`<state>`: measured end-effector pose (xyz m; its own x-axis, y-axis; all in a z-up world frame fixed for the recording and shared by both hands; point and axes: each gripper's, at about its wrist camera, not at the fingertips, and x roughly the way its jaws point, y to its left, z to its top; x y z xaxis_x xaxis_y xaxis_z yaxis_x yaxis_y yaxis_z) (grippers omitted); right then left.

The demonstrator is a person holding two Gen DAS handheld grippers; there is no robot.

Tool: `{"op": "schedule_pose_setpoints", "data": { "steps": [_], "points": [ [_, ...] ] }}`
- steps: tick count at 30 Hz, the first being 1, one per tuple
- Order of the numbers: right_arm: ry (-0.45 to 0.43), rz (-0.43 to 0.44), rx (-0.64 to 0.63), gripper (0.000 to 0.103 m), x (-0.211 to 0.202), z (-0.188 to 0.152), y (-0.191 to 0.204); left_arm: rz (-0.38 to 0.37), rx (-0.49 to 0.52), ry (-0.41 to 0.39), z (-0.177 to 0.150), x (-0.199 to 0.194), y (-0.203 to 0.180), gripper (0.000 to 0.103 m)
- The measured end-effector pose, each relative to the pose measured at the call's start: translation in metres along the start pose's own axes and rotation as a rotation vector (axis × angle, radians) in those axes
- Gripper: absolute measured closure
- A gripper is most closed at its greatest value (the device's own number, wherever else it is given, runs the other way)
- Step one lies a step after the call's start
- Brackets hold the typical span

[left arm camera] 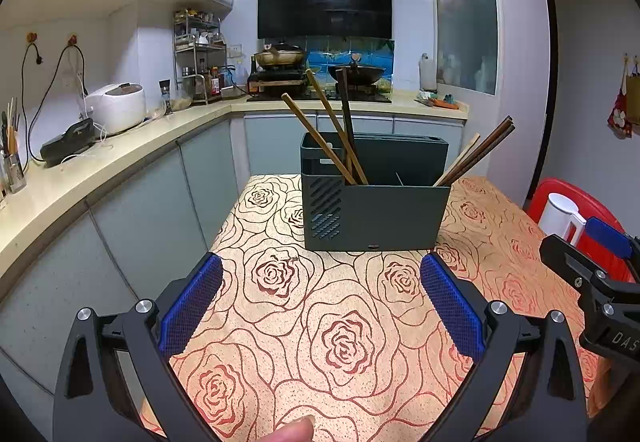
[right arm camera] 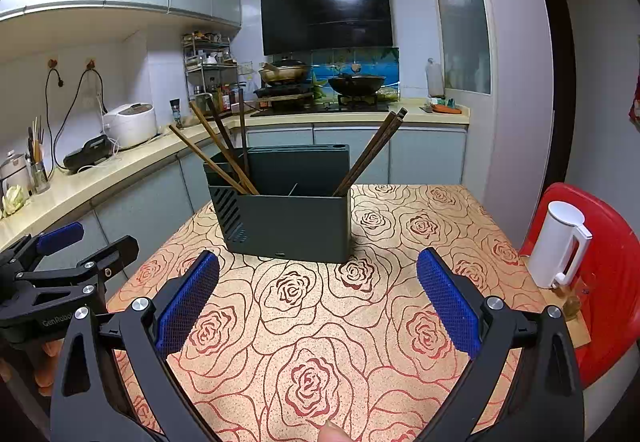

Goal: Organize utensils

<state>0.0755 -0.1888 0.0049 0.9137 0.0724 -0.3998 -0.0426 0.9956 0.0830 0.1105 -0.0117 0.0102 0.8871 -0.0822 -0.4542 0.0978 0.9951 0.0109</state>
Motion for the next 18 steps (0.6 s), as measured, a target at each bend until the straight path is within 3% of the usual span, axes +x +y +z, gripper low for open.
{"op": "schedule_pose_setpoints", "data": {
  "steps": [18],
  "points": [
    [0.022, 0.004, 0.000, 0.007, 0.0056, -0.0042, -0.0005, 0.004, -0.014, 0.034, -0.0039, 0.0078, 0.0006, 0.007]
  ]
}}
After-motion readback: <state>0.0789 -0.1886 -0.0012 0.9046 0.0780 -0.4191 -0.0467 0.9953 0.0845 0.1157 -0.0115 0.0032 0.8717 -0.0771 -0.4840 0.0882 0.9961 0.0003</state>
